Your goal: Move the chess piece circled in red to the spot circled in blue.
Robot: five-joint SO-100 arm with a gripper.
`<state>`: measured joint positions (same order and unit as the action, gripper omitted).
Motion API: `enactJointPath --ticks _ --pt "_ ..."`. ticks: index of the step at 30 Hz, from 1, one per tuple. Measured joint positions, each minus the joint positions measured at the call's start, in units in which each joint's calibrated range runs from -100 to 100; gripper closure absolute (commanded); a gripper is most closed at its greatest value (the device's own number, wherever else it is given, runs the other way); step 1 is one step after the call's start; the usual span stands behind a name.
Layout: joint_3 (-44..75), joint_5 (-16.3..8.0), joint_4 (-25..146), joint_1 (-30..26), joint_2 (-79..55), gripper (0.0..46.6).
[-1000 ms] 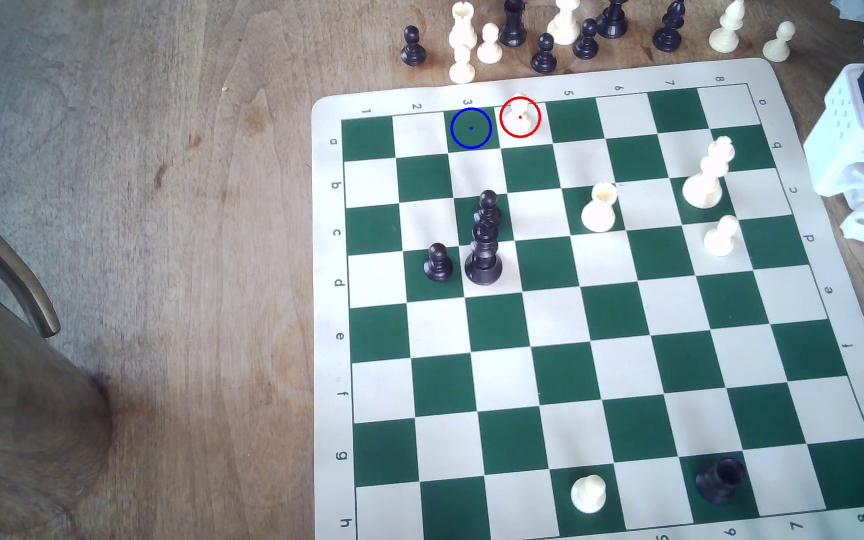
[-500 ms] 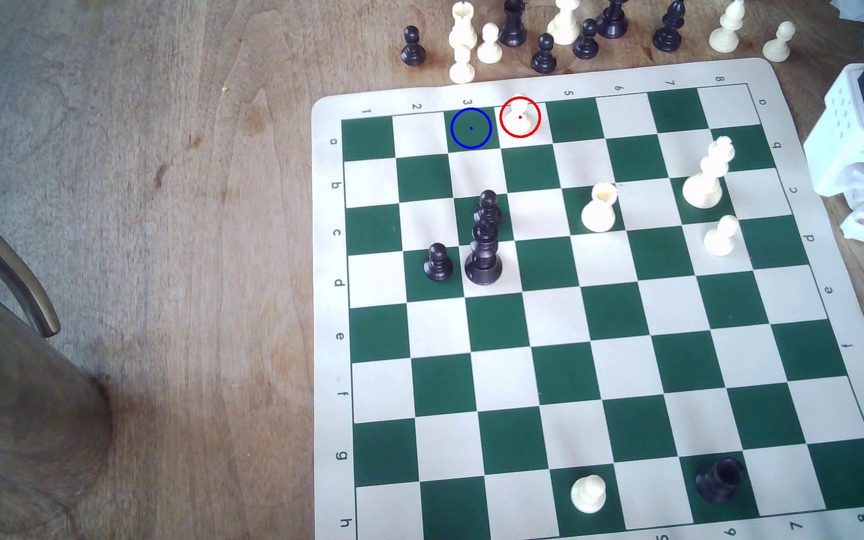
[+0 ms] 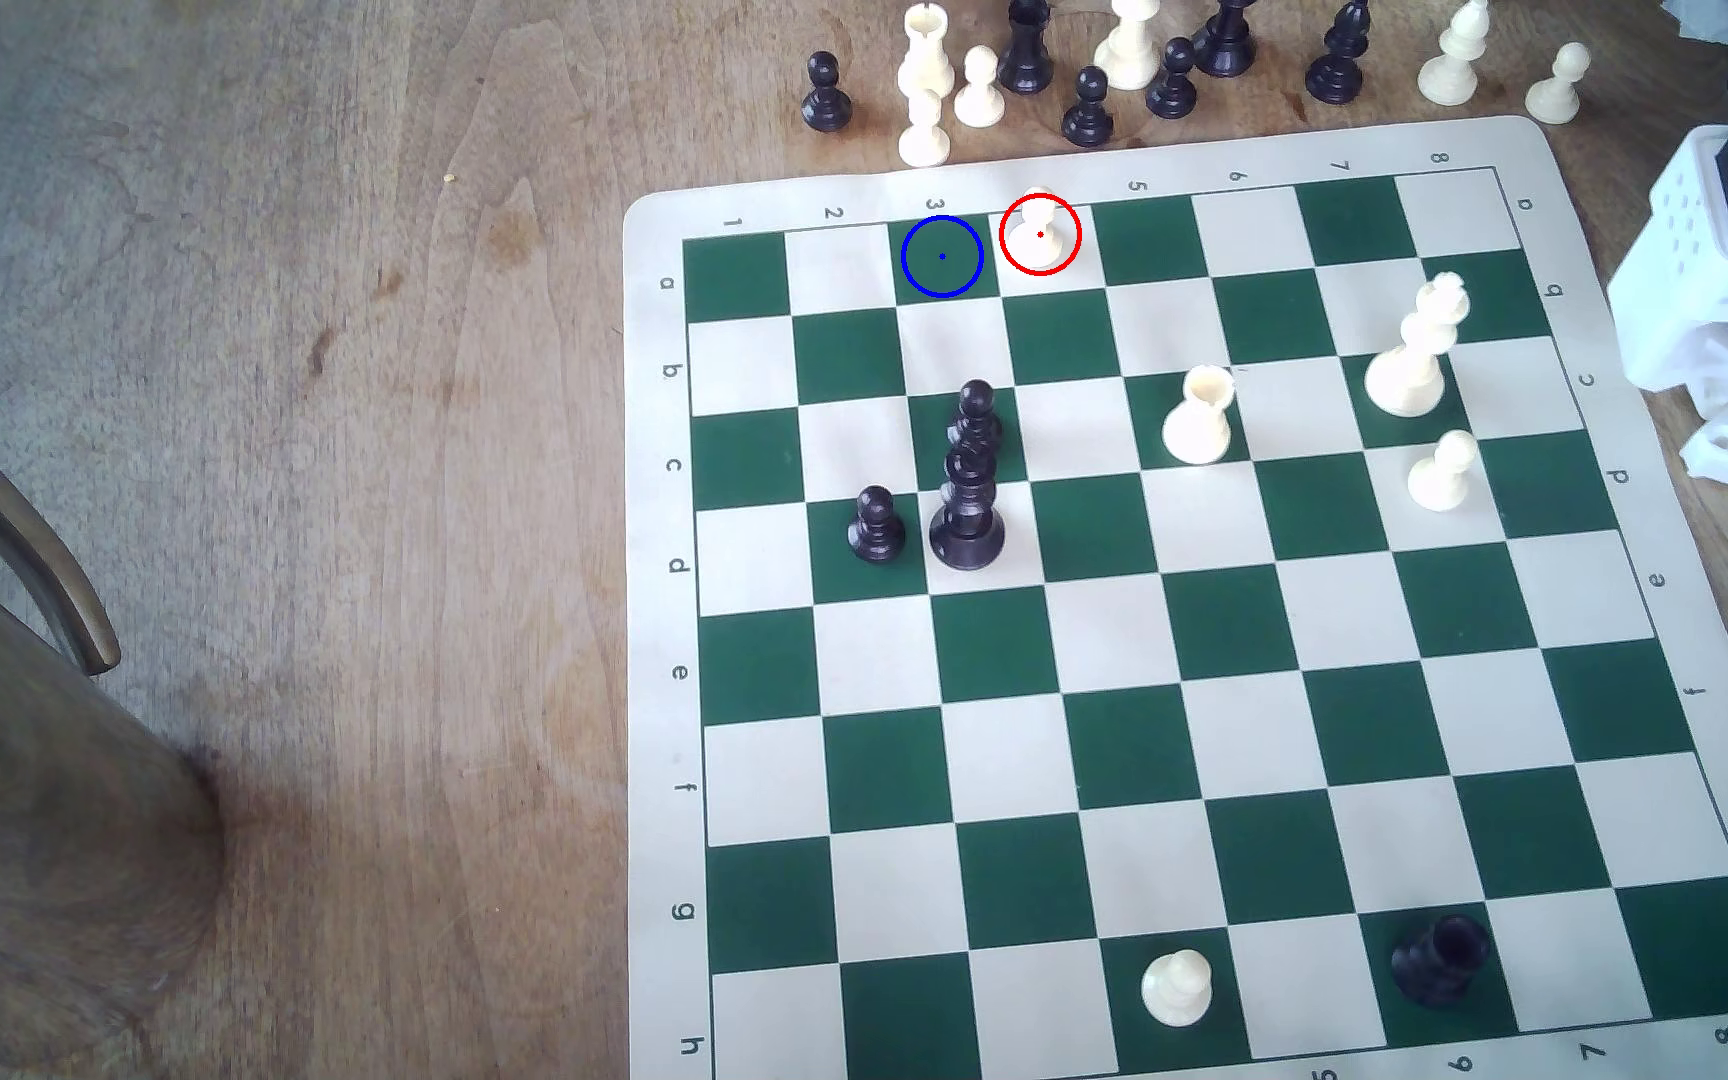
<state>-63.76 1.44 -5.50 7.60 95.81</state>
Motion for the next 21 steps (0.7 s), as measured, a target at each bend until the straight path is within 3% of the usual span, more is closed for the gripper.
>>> enactJointPath --ticks 4,11,14,21 --pt "1.72 0.00 11.16 3.91 0.08 46.4" --pt "10.21 -5.23 40.24 11.50 -9.97 46.0" --pt "17.80 -6.74 50.60 13.86 -22.87 46.4" --pt "37.51 -8.50 66.85 10.84 -54.46 45.8"
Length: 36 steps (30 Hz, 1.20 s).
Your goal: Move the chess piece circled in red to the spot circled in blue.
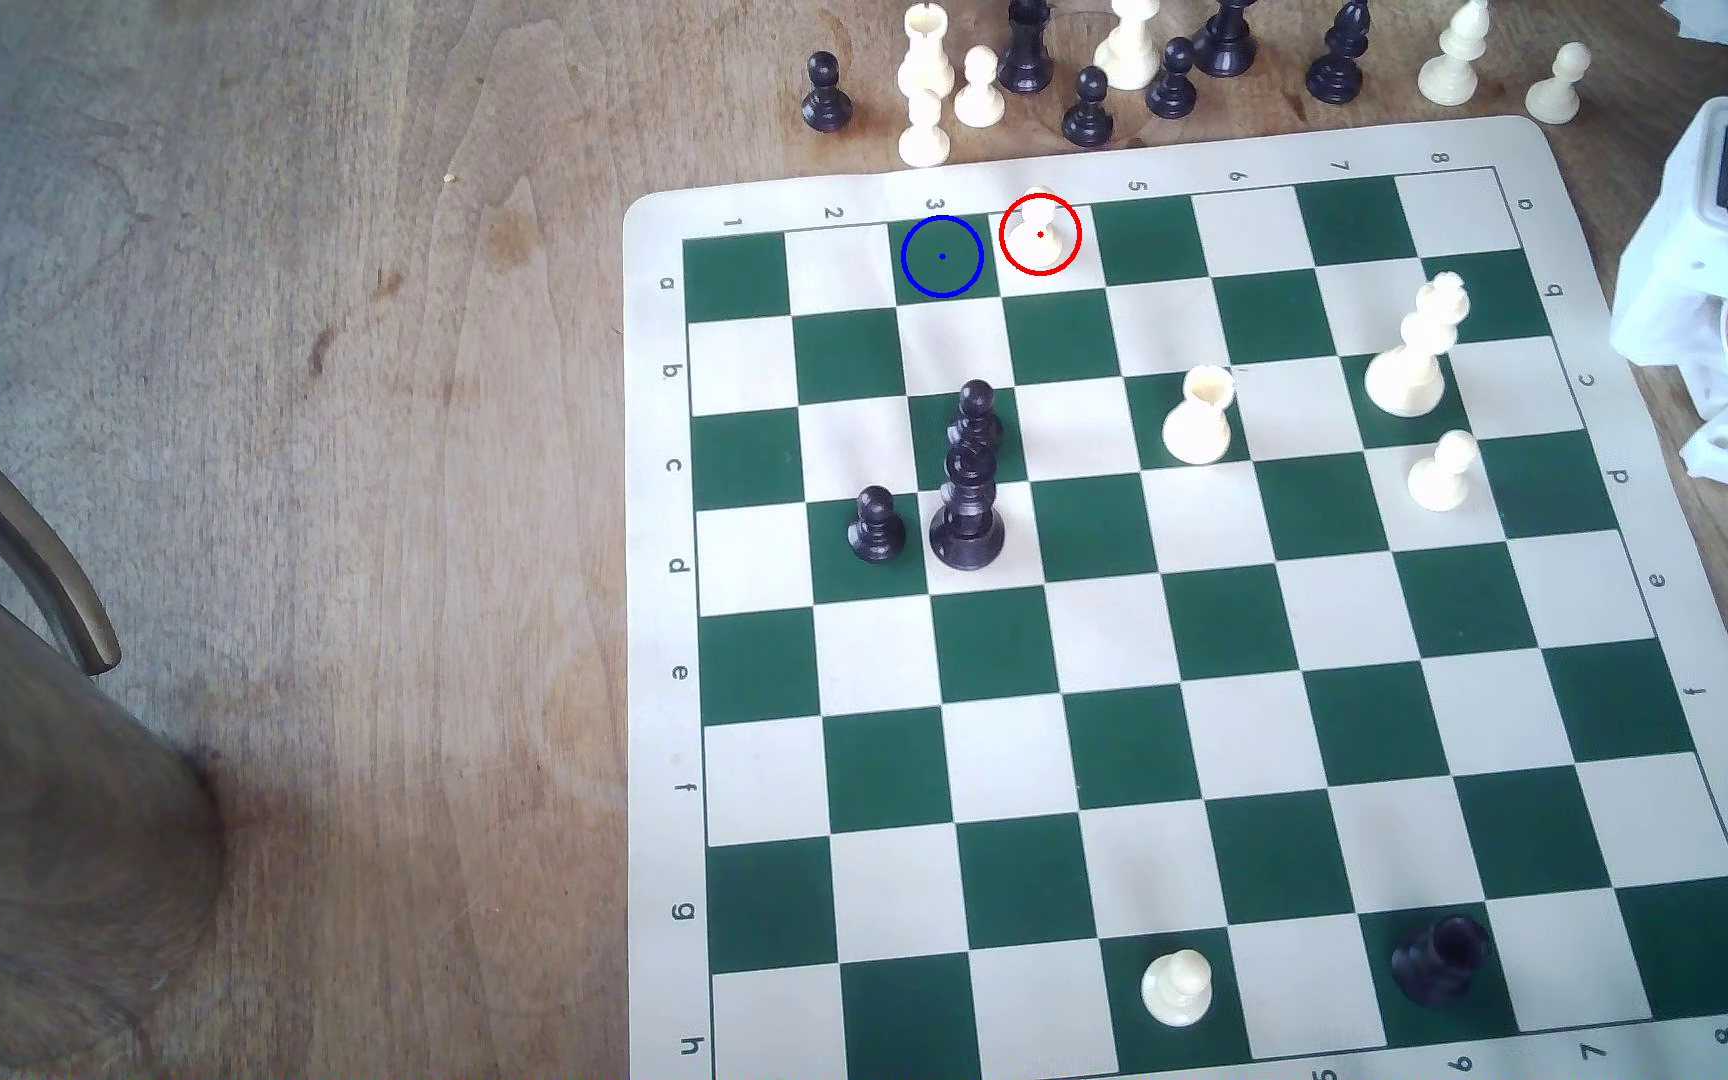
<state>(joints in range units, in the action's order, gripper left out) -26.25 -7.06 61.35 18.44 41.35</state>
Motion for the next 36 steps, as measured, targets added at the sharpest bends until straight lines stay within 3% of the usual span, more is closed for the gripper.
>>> enactJointPath --ticks 2,5,9,21,36 --pt "7.95 -0.78 3.03 -1.25 -10.64 44.3" --pt "13.83 -1.27 3.90 -1.18 -19.44 37.3" --pt "16.18 -1.56 3.19 -0.96 -30.25 34.2" --pt "10.12 -2.39 -3.19 -3.54 -36.78 33.6" --pt "3.71 -2.00 -11.31 -2.95 -42.31 32.3"
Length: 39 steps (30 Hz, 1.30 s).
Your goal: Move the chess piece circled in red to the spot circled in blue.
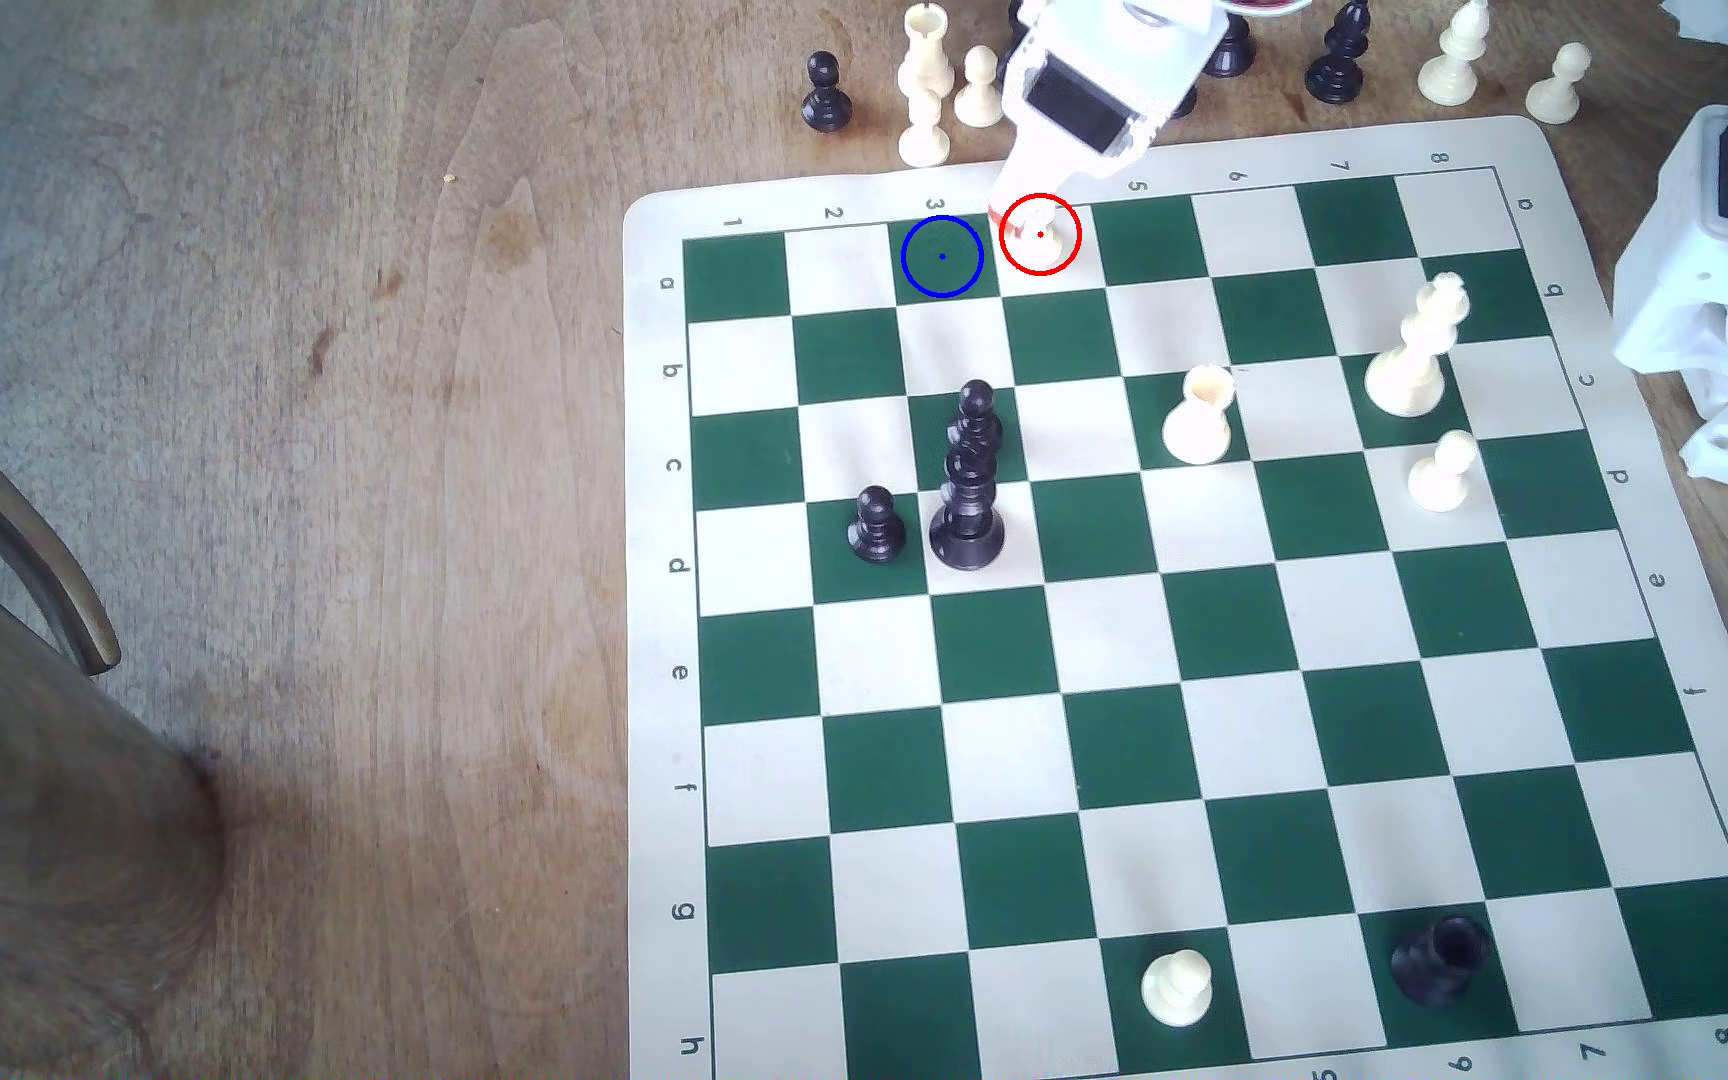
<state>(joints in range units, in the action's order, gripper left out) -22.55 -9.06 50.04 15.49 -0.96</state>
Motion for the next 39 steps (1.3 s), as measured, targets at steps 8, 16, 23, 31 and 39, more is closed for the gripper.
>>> enactJointPath --ticks 8,16,23,31,39 --pt "-0.90 0.00 -1.04 0.00 -0.92 32.7" --pt "-1.90 0.49 -1.04 0.00 -1.42 33.0" --pt "-1.90 0.49 -3.51 -1.25 -2.51 33.0" --pt "-2.26 0.49 -3.67 -1.25 -2.60 34.9" --pt "-2.44 0.49 -3.67 -1.25 -3.60 40.5"
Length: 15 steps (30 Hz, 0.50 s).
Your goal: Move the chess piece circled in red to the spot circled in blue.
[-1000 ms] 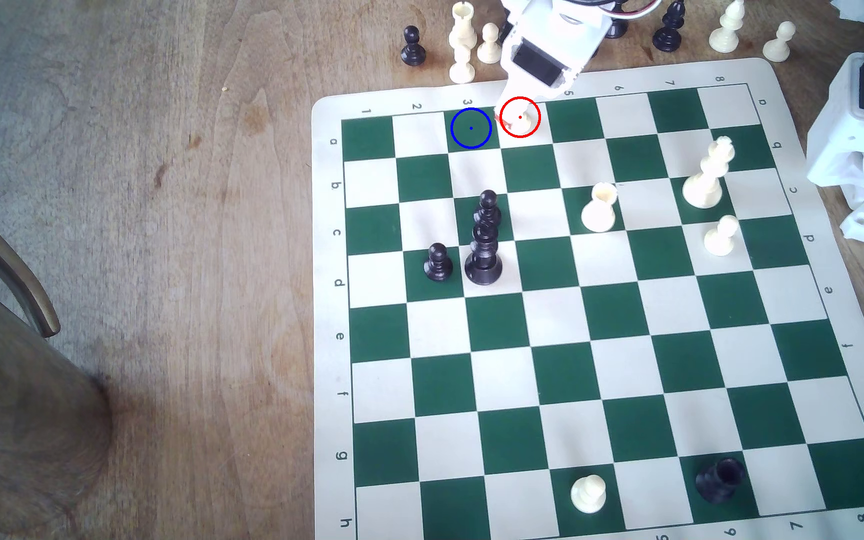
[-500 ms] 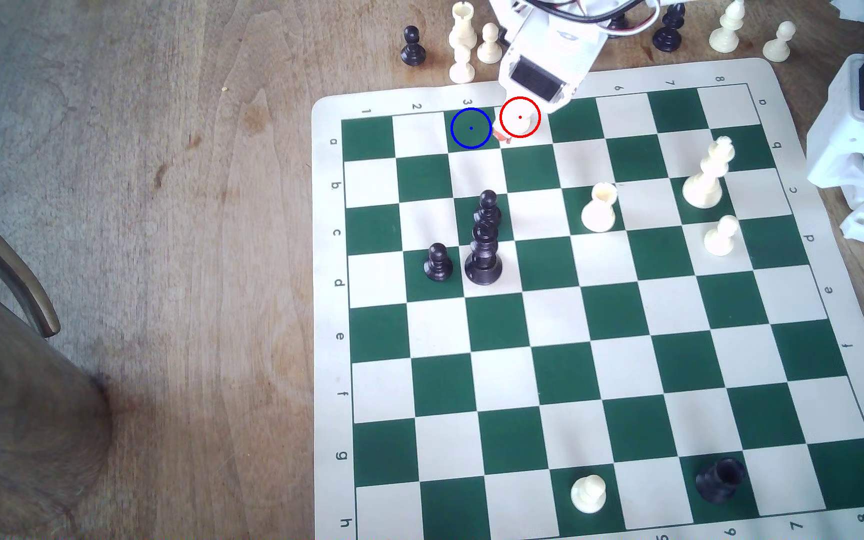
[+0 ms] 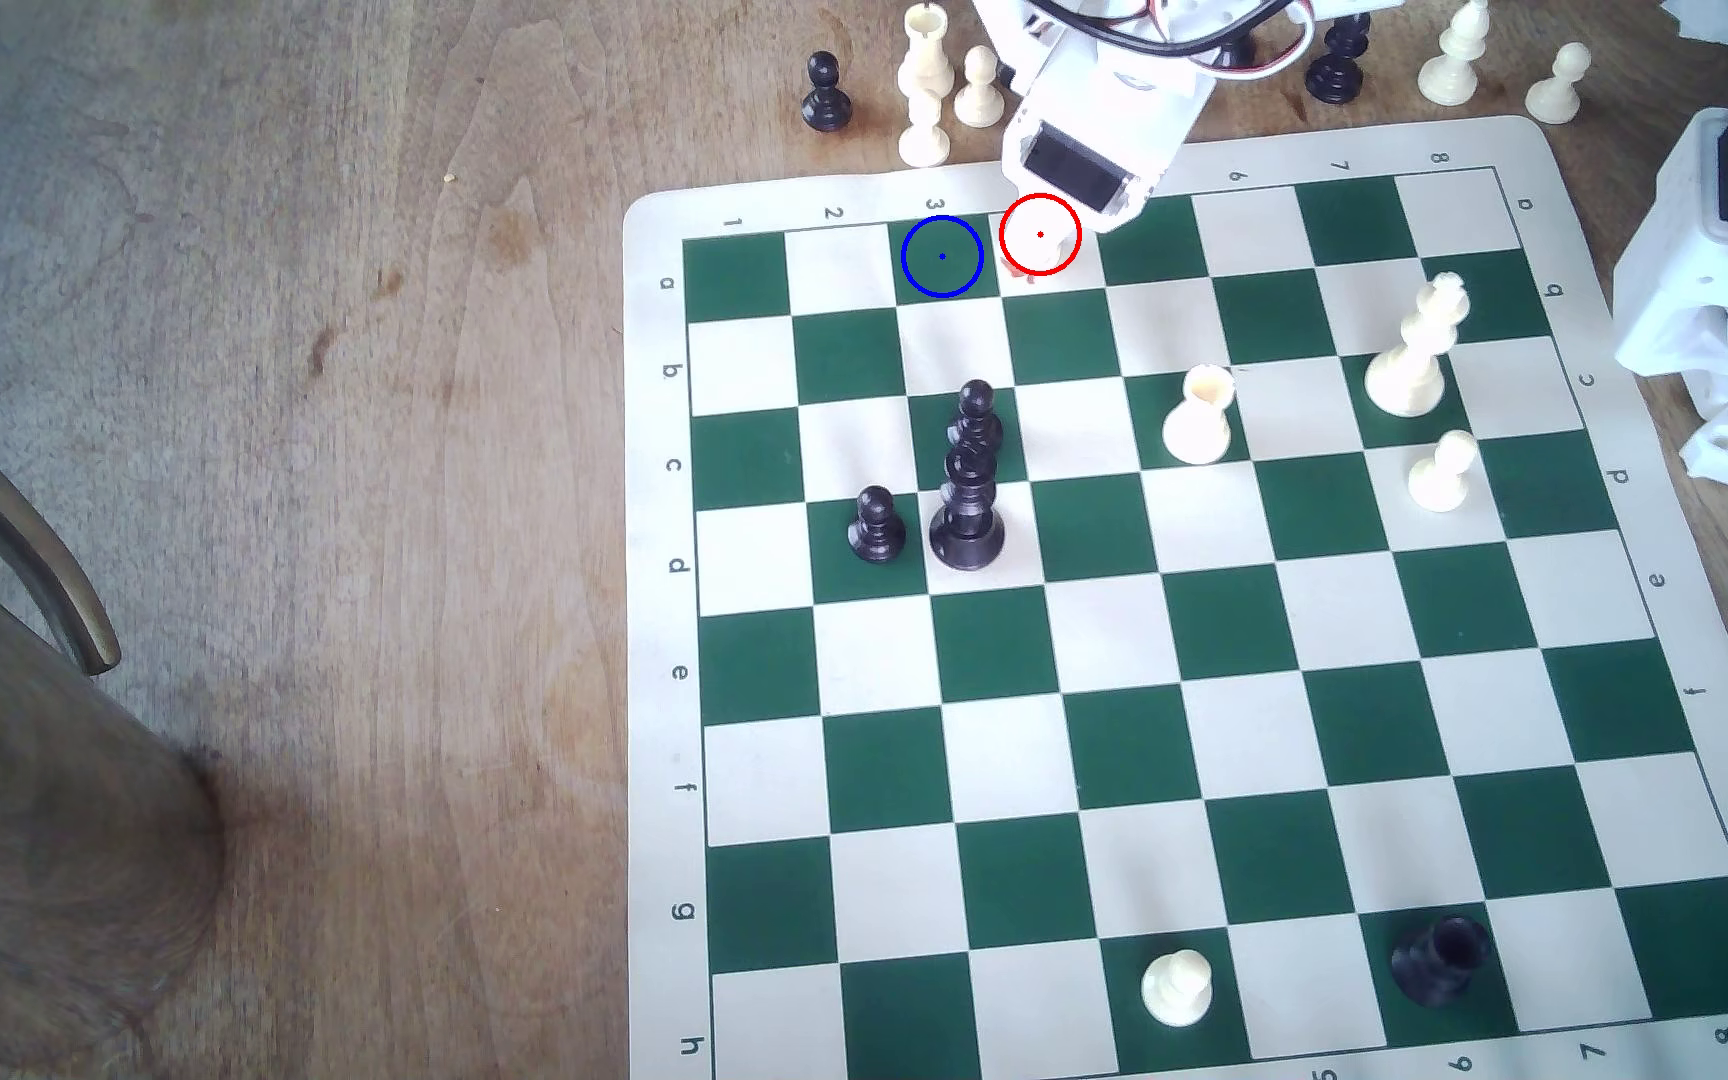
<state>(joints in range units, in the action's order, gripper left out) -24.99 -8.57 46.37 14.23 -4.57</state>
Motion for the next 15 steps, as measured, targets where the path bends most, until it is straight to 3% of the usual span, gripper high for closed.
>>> enactJointPath --ticks 3,7,15 --pt "-0.09 0.00 -0.16 0.00 -0.17 41.3" --pt "-0.09 0.00 -0.96 0.00 -0.17 38.1" --pt "-0.09 0.00 -1.51 0.59 -0.17 39.5"
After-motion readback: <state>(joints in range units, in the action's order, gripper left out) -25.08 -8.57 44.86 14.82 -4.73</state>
